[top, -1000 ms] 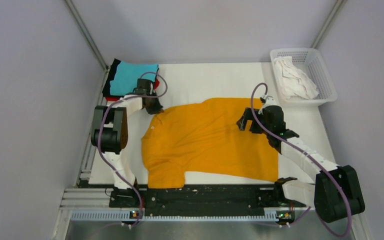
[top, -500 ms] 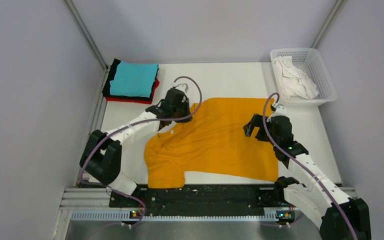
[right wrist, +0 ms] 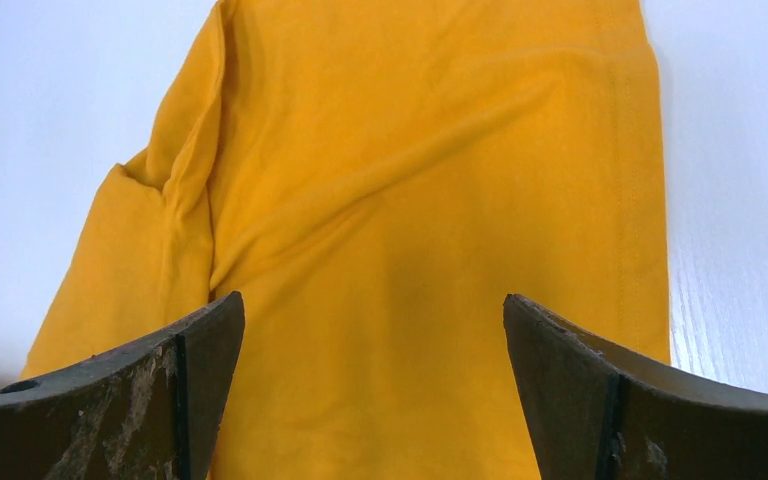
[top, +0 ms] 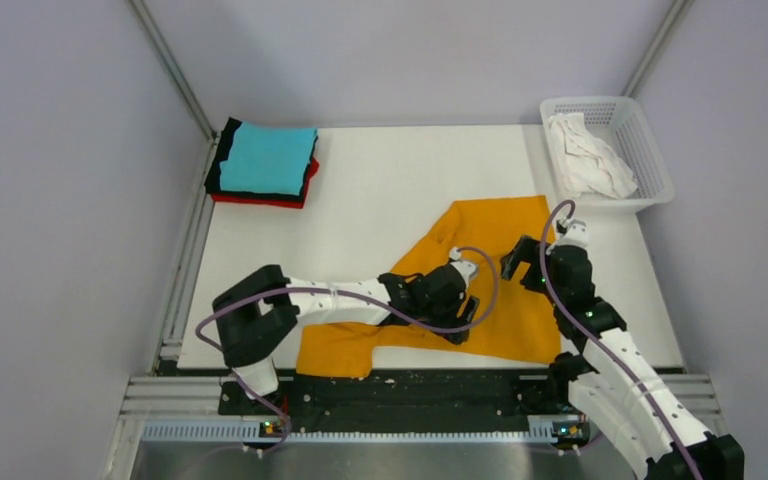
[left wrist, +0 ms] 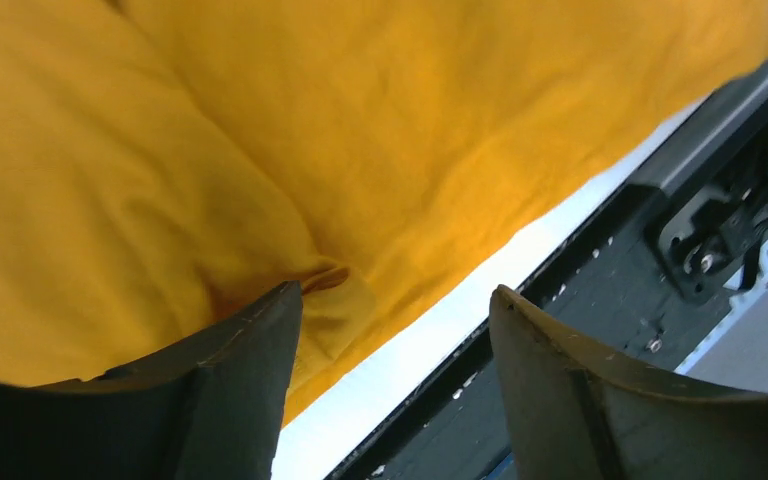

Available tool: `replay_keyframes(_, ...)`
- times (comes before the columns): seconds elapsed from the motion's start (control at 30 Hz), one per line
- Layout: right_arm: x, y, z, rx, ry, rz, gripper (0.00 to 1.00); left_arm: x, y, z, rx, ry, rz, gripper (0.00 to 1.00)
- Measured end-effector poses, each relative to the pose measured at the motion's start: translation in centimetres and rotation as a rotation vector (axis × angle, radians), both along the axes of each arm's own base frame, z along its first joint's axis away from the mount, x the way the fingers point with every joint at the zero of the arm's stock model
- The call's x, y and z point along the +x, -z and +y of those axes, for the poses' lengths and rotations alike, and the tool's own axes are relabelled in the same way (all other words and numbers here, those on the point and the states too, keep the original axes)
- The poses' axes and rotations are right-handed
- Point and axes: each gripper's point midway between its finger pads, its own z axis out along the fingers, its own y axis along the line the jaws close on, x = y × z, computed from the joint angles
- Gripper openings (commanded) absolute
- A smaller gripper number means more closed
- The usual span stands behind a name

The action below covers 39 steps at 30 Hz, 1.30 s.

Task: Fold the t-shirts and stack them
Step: Flatten out the tshirt

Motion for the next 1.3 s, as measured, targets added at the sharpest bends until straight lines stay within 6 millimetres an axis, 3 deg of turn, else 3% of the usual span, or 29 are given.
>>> replay_keyframes(0.1,0.0,0.3,-0.1,-0.008,0.007,0.013,0.99,-1.4,1.4,-0.8,0.021,0.034,0.046,0.87)
replay_keyframes(0.17,0.0,0.5,-0.3,-0.014,0.015,0.020,0.99,-1.4,1.5,-0.5,0.031,0.027,0.057,0.98)
replay_keyframes(0.2,0.1,0.7,-0.3,-0.016,0.018,0.024,0.99,-1.4,1.3,-0.5,0.026,0.024,0.055,0.99)
replay_keyframes(0.37,0.1,1.4,-0.4,-0.021,0.023,0.054,0.99,0.2,-2.0,0.9,-0.022,-0.048,-0.042,0.99)
replay_keyframes(0.5,0.0,2.0,-0.3,-0.023,0.021,0.069,0.99,2.9,-4.4,2.5,-0.069,-0.157,-0.094,0.99)
replay_keyframes(0.63,0.0,2.2,-0.2,-0.018,0.016,0.073,0.99,6.2,-3.7,4.2,-0.082,-0.262,-0.057,0.92)
replay_keyframes(0.73,0.1,2.2,0.0,-0.013,0.011,0.073,0.99,6.9,-2.2,4.4,-0.080,-0.266,-0.003,0.88)
replay_keyframes(0.97,0.2,2.5,0.2,-0.007,0.003,0.083,0.99,4.8,2.3,3.5,-0.031,-0.187,0.143,0.80)
replay_keyframes(1.17,0.2,2.7,0.2,-0.008,0.002,0.090,0.99,3.5,1.5,1.8,-0.111,-0.096,0.207,0.58)
replay_keyframes(1.3,0.2,2.9,0.2,-0.009,0.002,0.094,0.99,2.5,1.4,1.2,-0.121,-0.053,0.230,0.56)
